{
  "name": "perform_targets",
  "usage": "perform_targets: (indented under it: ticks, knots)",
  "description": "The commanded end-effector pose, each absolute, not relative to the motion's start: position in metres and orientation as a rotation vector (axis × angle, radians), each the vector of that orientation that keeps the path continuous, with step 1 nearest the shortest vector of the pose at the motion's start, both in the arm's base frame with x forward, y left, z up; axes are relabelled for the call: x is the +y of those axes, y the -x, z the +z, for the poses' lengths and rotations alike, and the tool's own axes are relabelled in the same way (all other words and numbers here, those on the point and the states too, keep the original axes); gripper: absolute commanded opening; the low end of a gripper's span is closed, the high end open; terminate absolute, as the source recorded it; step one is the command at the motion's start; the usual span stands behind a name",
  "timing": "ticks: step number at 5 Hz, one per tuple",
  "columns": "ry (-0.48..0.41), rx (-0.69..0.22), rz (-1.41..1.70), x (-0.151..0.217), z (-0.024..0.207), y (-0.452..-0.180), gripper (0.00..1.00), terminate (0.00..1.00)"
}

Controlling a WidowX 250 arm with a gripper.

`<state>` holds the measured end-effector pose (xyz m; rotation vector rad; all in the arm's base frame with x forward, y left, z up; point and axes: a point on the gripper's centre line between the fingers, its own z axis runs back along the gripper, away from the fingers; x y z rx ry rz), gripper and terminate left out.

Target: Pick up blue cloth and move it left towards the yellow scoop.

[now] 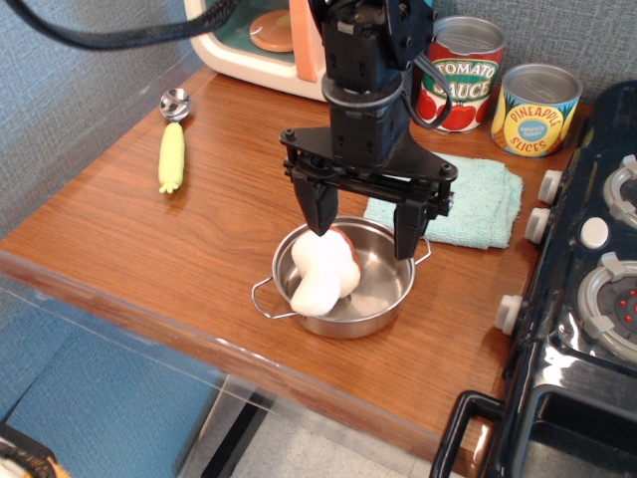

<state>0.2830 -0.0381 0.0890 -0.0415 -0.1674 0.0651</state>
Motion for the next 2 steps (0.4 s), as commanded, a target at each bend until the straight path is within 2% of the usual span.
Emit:
perform_targets:
  ticks: [1,2]
  knots:
    - [0.042,-0.167,0.065,-0.038,0.089,-0.283,1.00,0.00]
    - [0.060,-0.179,0.097,-0.040,0.089,-0.303,1.00,0.00]
